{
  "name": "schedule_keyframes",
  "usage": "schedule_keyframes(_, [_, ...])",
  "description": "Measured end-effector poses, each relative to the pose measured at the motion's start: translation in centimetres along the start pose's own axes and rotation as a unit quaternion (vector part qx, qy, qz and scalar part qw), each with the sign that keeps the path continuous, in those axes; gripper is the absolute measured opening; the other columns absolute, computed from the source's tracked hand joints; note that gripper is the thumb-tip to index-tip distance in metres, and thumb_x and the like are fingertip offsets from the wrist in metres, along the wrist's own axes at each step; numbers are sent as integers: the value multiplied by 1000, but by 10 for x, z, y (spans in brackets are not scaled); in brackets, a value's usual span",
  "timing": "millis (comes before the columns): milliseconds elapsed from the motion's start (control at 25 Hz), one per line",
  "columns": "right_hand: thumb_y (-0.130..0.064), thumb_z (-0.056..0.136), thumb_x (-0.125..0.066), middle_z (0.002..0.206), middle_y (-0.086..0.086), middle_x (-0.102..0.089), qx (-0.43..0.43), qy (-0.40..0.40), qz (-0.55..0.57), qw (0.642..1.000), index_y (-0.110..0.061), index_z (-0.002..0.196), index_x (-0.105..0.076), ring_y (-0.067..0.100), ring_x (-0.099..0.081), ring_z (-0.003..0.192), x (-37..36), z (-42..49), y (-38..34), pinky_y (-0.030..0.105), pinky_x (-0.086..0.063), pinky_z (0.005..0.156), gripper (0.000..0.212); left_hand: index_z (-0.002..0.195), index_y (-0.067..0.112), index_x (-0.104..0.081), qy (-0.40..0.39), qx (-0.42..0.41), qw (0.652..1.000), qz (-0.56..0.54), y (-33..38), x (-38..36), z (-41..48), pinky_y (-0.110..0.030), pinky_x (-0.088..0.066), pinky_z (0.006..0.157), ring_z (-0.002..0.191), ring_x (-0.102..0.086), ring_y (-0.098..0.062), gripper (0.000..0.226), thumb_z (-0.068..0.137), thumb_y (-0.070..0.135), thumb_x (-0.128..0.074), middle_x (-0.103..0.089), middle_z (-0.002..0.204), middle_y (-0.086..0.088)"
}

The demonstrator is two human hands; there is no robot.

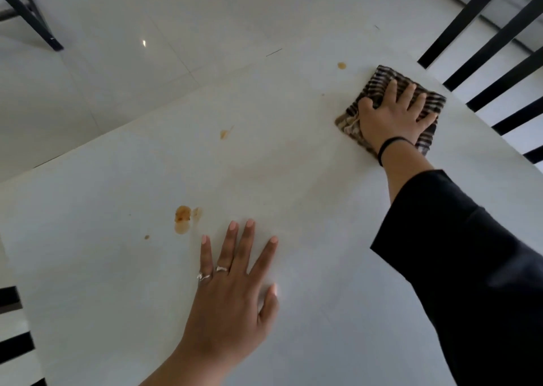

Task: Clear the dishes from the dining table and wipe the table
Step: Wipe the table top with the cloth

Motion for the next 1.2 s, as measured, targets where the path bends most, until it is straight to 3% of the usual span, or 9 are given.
schedule_keyframes(200, [-64, 82, -20, 161, 10, -1, -9, 4, -16, 1000, -26, 153, -8, 33, 3, 147, 5, 71, -35, 62, 7, 112, 81, 143, 17, -39, 12, 6, 1000, 15, -2, -2, 3, -64, -16, 108, 141, -23, -40, 73, 75, 42, -49, -27, 153, -18])
schedule_keyframes(360, [-62, 85, -18, 161, 5, -2, 148, -16, -42, 988, -30, 153, -7, 29, 0, 147, -4, 82, -112, 58, 3, 114, 76, 143, 17, -39, 6, 2, 1000, 19, 0, -4, 4, -64, -16, 108, 141, -25, -38, 77, 71, 42, -52, -28, 153, -19])
schedule_keyframes(560, [-60, 87, -22, 162, 2, -3, 345, -49, -77, 934, -32, 152, -8, 25, -2, 148, -32, -16, -203, 52, 3, 116, 73, 146, 17, -35, -1, 4, 1000, -1, 1, -2, 1, -64, -12, 110, 144, -18, -34, 72, 79, 41, -49, -22, 155, -17])
schedule_keyframes(640, [-60, 86, -25, 162, 3, -6, 412, -48, -82, 906, -31, 152, -11, 24, -3, 147, -41, -73, -207, 51, 3, 116, 73, 147, 20, -31, -12, 16, 1000, -1, -1, -1, 1, -62, -11, 111, 145, -15, -32, 72, 81, 43, -47, -20, 157, -15])
schedule_keyframes(760, [-58, 90, -34, 157, 1, -24, 478, -63, -26, 876, -30, 149, -28, 22, -13, 146, -35, -150, -183, 49, -3, 118, 66, 146, 21, -33, -22, 23, 999, -6, -1, 2, 2, -62, -11, 112, 146, -13, -30, 68, 83, 42, -45, -19, 157, -14])
schedule_keyframes(840, [-59, 92, -33, 155, -4, -30, 473, -74, -14, 878, -33, 147, -31, 20, -17, 146, -31, -182, -146, 48, -6, 119, 61, 146, 21, -34, -25, 25, 999, -9, -2, 3, 2, -62, -11, 111, 146, -12, -30, 67, 82, 41, -45, -19, 157, -13])
schedule_keyframes(1000, [-64, 90, -21, 159, -12, -17, 403, -46, -60, 912, -44, 149, -16, 21, -7, 147, -26, -191, -52, 57, -1, 116, 63, 145, 21, -37, -25, 27, 999, -13, -3, 2, 2, -62, -11, 111, 145, -14, -29, 68, 80, 42, -47, -20, 157, -12])
schedule_keyframes(1200, [-70, 83, -18, 161, -13, 0, 194, -51, -57, 978, -50, 147, -6, 35, 10, 145, -11, -56, -17, 68, 8, 109, 69, 144, 21, -40, 2, 22, 1000, -10, -4, 3, 2, -64, -14, 110, 144, -19, -30, 69, 79, 42, -48, -24, 156, -13])
Point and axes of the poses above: each hand's wrist, its own z-axis towards the middle knuckle, its own x-axis out of the back of the hand, y = z × x, the point moved 9 cm from there along z, towards the middle knuckle
